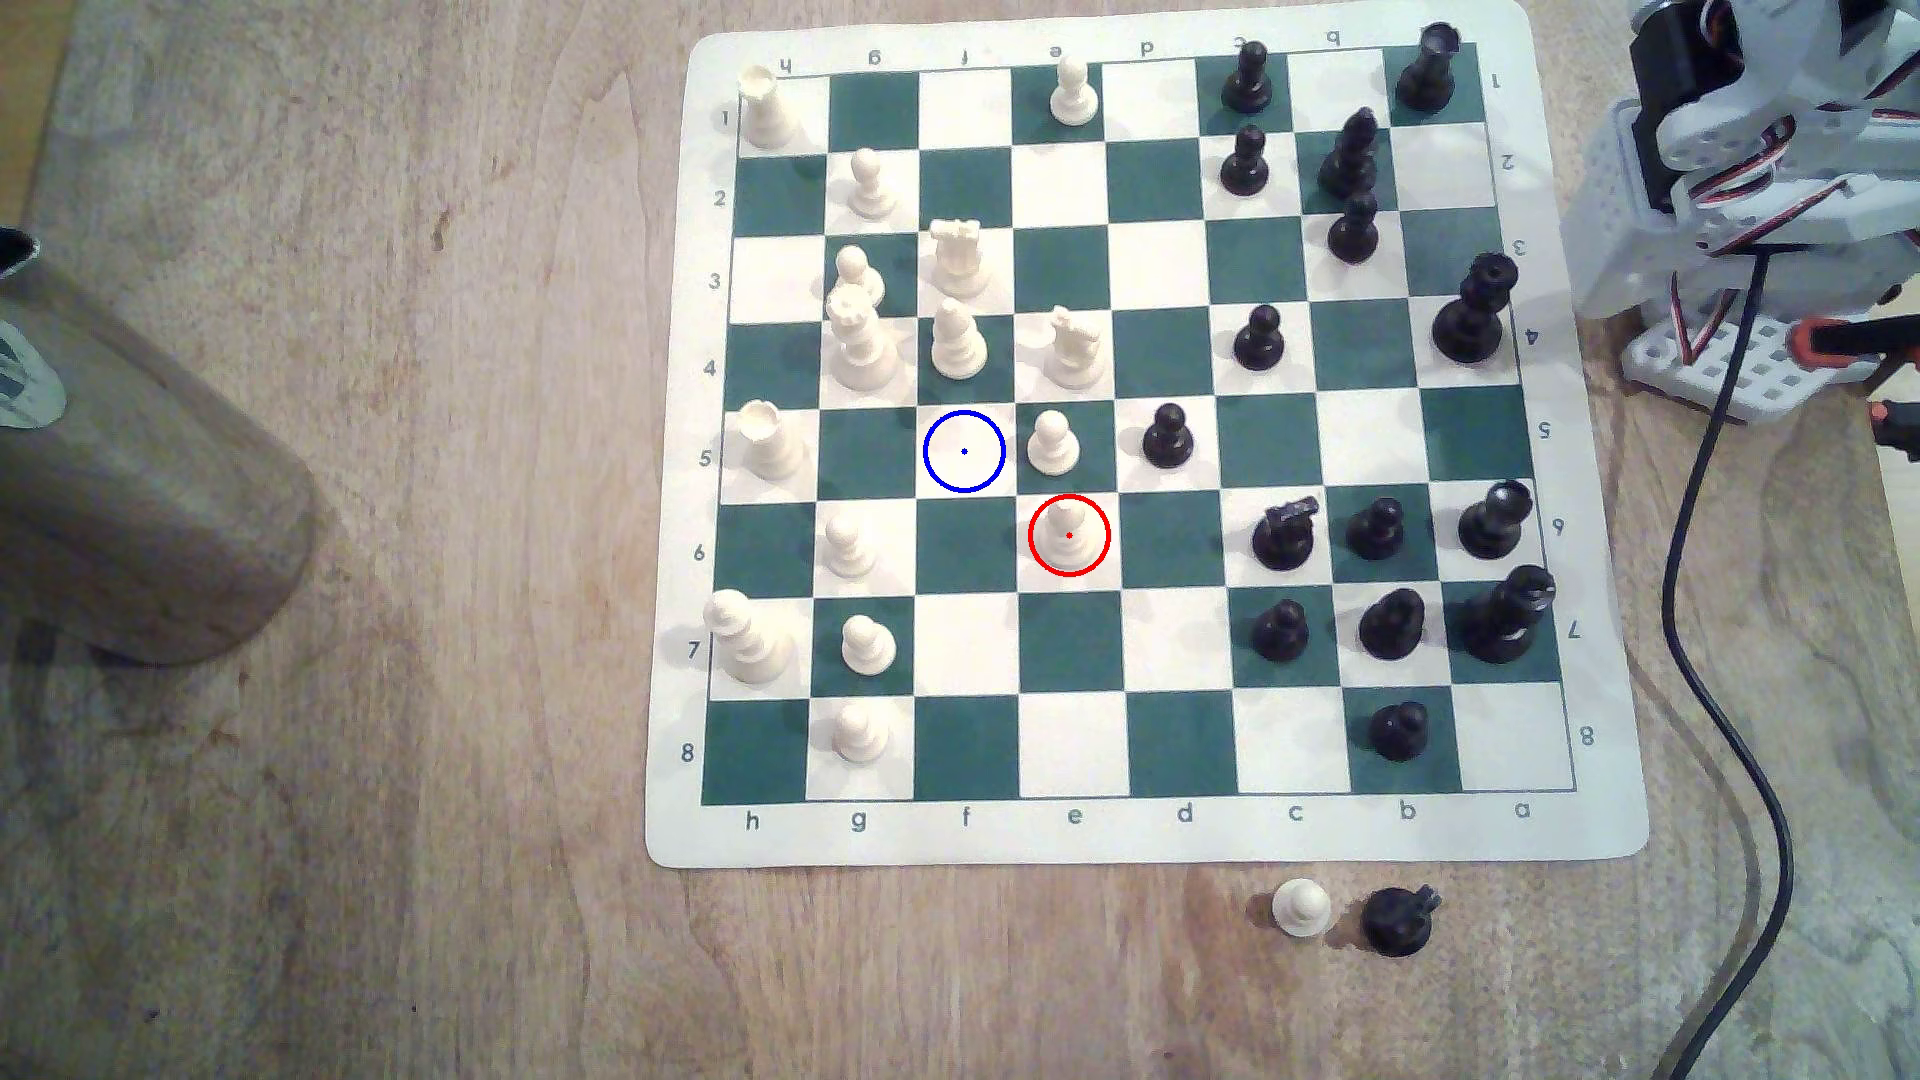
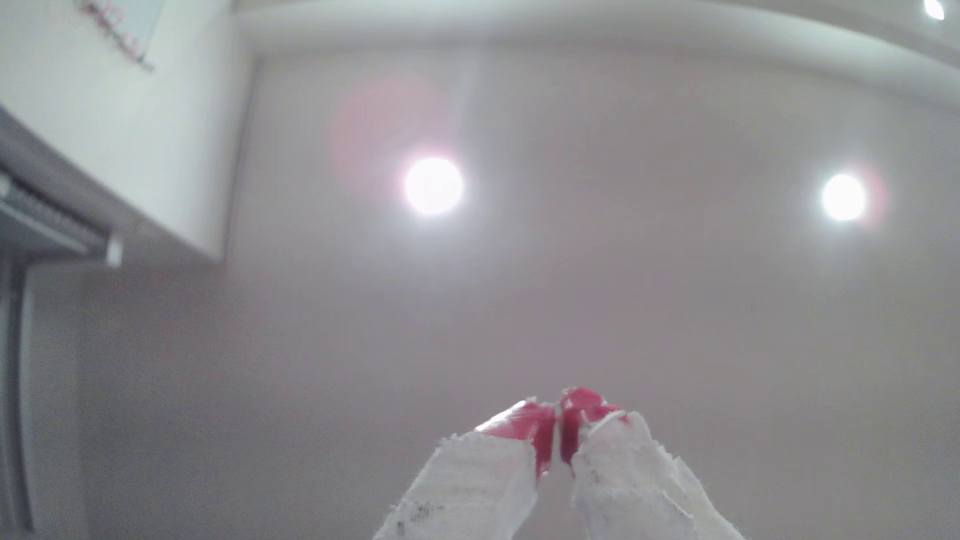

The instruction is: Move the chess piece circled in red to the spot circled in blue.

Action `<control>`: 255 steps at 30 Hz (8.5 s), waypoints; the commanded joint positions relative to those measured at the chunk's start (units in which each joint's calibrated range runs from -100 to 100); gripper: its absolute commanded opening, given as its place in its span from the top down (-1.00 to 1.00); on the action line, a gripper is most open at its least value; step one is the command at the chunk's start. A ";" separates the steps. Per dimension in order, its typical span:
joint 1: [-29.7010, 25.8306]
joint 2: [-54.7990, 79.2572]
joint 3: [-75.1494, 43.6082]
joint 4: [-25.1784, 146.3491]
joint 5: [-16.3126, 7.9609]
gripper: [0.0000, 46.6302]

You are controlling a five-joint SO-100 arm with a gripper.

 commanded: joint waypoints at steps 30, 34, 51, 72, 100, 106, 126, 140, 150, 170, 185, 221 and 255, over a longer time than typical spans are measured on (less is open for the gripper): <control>-1.61 0.65 -40.44 135.58 -1.42 0.90; -7.40 7.69 -43.25 145.24 -4.05 0.99; -15.69 38.34 -43.79 141.55 -5.57 0.57; -18.19 64.66 -58.39 141.96 -9.96 0.55; -16.08 84.94 -69.18 139.51 -12.94 0.54; -16.24 86.47 -69.99 138.93 -13.09 0.54; -16.32 88.85 -71.63 139.26 -13.38 0.63; -16.40 89.78 -72.71 140.08 -13.38 0.99; -16.47 89.78 -73.08 140.49 -13.82 0.76; -17.96 91.99 -73.17 143.03 -13.63 0.56; -17.96 93.35 -73.89 143.93 -13.14 0.98; -8.42 88.17 -82.51 142.46 -12.50 0.99; -6.77 102.35 -87.40 140.57 -10.74 0.86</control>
